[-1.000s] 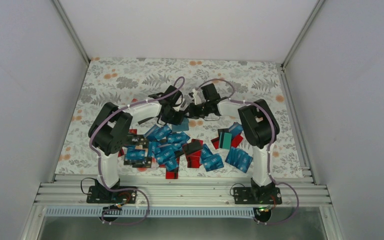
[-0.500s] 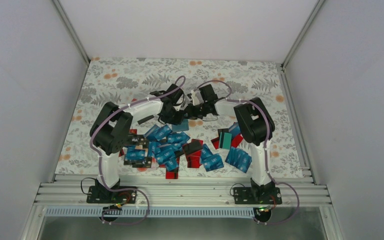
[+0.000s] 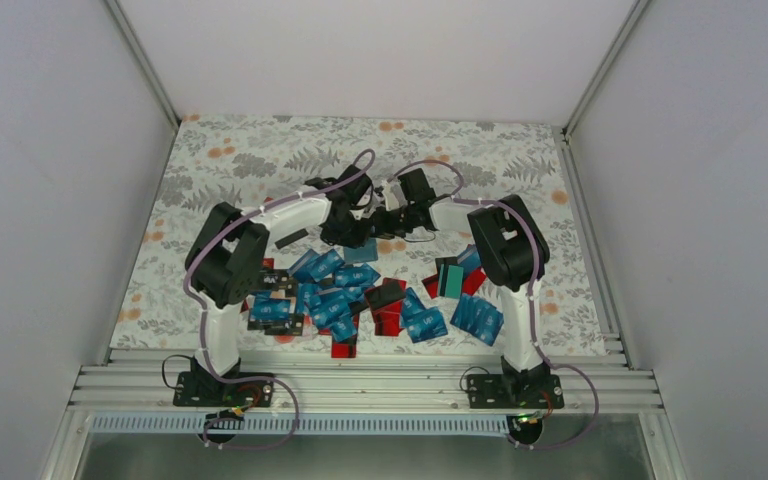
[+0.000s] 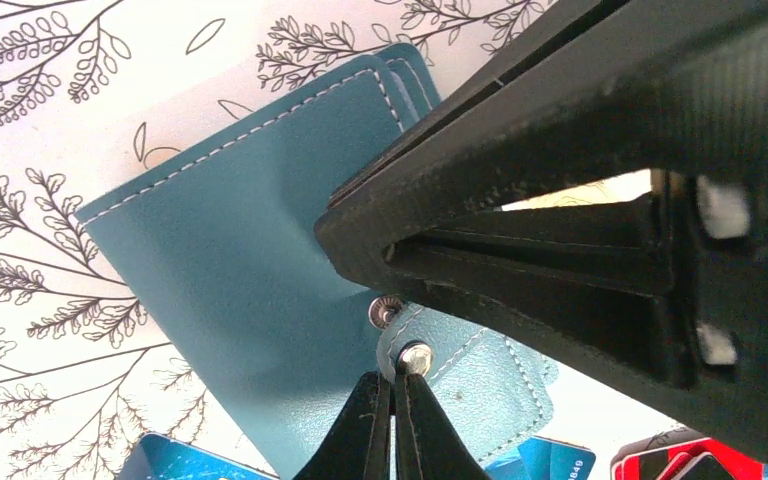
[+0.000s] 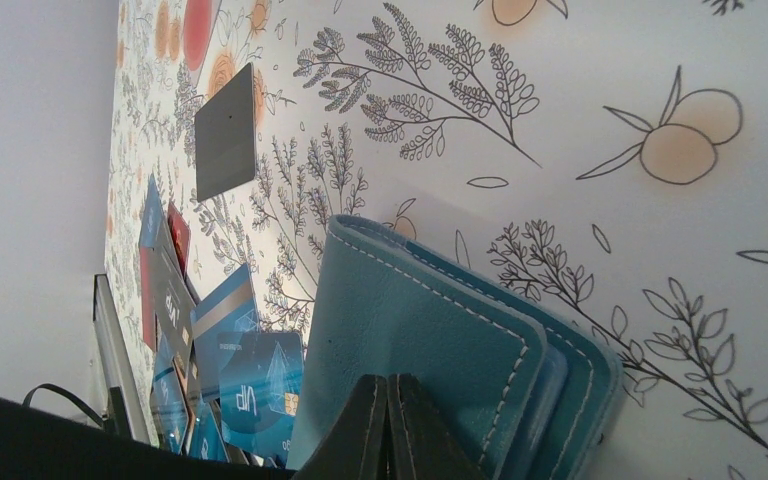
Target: Put the credit cards into the card holder
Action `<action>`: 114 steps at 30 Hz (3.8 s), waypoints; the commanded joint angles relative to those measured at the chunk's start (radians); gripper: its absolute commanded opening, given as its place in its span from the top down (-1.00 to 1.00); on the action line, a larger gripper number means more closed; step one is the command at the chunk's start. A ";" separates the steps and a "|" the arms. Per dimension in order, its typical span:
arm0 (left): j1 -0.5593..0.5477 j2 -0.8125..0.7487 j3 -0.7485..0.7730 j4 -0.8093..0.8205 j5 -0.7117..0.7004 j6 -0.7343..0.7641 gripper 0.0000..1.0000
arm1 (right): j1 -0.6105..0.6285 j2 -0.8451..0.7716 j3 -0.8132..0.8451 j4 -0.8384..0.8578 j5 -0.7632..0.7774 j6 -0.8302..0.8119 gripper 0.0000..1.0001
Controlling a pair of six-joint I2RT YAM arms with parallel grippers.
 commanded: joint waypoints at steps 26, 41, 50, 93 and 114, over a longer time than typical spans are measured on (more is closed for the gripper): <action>-0.005 0.041 0.061 -0.055 -0.092 -0.031 0.95 | 0.005 0.091 -0.019 -0.102 0.161 -0.018 0.91; -0.008 0.045 0.043 -0.076 -0.063 -0.030 0.95 | 0.005 0.097 -0.016 -0.111 0.176 -0.021 0.91; -0.007 0.108 -0.058 -0.010 -0.048 -0.045 0.95 | 0.004 0.076 -0.023 -0.118 0.193 -0.024 0.91; 0.008 0.119 0.146 -0.063 -0.060 0.015 0.95 | -0.008 0.057 0.018 -0.170 0.215 -0.033 0.91; 0.008 0.232 0.181 -0.060 -0.140 0.045 0.95 | -0.011 0.050 0.001 -0.163 0.202 -0.031 0.91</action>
